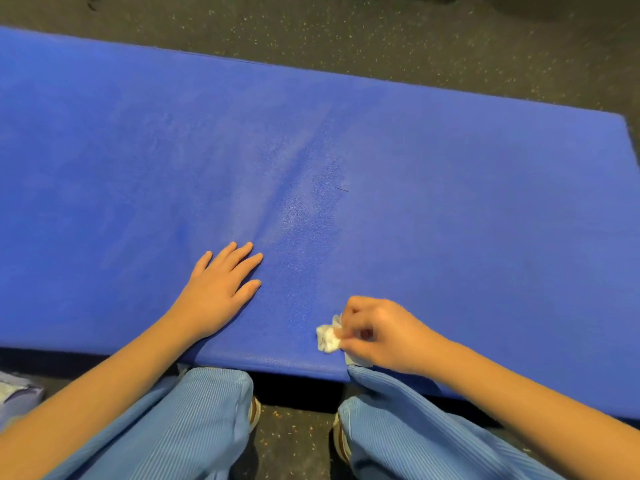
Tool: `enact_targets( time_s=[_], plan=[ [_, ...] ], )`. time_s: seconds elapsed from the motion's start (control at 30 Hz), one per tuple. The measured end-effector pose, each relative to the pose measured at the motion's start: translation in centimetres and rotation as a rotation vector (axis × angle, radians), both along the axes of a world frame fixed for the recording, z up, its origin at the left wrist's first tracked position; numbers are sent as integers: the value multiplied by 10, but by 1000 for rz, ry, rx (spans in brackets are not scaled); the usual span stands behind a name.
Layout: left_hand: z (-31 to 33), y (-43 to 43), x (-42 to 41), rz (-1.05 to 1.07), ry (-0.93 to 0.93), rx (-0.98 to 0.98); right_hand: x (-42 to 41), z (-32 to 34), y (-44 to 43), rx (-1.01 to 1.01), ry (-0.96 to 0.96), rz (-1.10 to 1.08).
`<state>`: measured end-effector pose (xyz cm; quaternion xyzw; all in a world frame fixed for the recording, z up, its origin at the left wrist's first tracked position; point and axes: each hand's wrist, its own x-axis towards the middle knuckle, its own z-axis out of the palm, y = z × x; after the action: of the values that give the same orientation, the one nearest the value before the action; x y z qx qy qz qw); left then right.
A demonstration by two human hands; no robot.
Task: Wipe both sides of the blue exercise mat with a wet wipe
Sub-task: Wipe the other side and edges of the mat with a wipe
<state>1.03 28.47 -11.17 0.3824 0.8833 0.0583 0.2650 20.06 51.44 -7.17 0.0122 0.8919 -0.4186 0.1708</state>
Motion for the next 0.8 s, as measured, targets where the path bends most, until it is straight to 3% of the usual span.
enact_targets(
  time_s=[0.07,0.2,0.27,0.43,0.57,0.63,0.8],
  plan=[
    [0,0,-1,1,-8,-4,-1,0,10,23,-37,4],
    [-2,2,-2,3,-4,-5,-34,-26,42,326,44,-347],
    [-3,2,-1,6,-2,-5,-43,-35,38,352,68,-410],
    [3,3,-1,0,10,-20,-34,-21,10,172,119,37],
    [5,7,1,14,15,0,-62,-41,54,467,72,-378],
    [4,8,2,13,0,2,-65,-47,57,488,51,-516],
    [3,10,0,12,-6,2,-44,-31,35,268,138,-102]
  ],
)
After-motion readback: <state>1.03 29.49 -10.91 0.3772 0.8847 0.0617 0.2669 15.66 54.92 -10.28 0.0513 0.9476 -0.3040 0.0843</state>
